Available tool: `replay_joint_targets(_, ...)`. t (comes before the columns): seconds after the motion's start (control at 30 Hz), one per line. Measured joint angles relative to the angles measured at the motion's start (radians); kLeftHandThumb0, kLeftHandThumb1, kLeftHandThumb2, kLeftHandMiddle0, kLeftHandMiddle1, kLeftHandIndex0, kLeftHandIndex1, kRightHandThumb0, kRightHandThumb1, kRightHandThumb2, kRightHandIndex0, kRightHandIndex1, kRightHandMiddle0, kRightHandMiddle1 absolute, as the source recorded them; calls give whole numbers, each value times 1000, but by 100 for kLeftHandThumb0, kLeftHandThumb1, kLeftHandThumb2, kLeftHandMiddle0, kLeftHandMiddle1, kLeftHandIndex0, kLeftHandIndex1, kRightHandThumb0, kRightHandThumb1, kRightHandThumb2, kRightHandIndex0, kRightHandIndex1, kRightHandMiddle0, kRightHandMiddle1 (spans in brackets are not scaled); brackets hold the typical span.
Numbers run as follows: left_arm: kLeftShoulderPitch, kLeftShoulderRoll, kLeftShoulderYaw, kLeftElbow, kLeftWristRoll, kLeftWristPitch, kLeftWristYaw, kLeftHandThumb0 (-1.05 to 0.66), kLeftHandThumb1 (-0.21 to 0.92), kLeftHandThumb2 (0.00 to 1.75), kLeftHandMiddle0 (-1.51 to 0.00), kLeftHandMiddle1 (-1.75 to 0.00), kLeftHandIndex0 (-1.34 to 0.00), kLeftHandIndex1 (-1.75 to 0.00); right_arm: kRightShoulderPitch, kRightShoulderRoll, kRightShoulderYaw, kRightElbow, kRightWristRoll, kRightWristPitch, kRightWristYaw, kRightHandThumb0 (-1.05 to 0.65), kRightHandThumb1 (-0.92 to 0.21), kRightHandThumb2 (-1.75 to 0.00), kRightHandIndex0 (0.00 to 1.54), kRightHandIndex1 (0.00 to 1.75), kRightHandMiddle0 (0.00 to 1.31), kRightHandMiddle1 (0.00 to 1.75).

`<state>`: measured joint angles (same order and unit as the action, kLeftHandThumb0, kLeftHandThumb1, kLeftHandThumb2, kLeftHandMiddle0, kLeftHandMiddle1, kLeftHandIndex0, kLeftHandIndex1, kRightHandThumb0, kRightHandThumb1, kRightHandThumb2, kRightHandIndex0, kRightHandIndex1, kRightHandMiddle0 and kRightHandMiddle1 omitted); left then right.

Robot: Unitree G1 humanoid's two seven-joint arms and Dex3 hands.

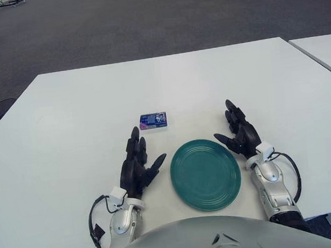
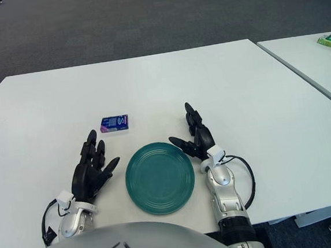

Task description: Put the gum into the plate.

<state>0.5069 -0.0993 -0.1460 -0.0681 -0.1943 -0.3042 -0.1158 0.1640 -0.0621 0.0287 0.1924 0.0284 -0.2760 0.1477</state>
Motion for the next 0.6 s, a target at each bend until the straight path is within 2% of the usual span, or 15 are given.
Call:
replay_joint_targets(0.1,-13,-2,18,0,-32,14,-6,-63,85,3,-2,-1,-8,-9,0,0,0,0,0,0,-1,-73,-82,-3,0,0,0,13)
replay_joint_targets(0.2,-47,-1,46,1,-42,20,-9,-70,90,8,-10,-1,-2,-43,0,0,0,0,-1,1,-2,-74,-80,-2,3,1,0,17)
replay_joint_targets(0.3,-86,0,62,-12,-27,49,9,-70,91,13,-15,-2,-1,-59,-1,0,0,0,-2,1,-4,-73,-79,-1,5,1,0,21)
replay_joint_targets(0.47,-181,1,73,-140,70,109,92,-72,92,22,-22,-2,0,-86,-2,1,-2,0,0,2,-10,-70,-77,0,9,2,0,27)
replay_joint_targets(0.6,-300,16,84,-191,171,106,138,-78,92,24,-26,-3,-1,-101,-4,3,-3,1,10,4,-8,-70,-77,-1,16,4,0,32)
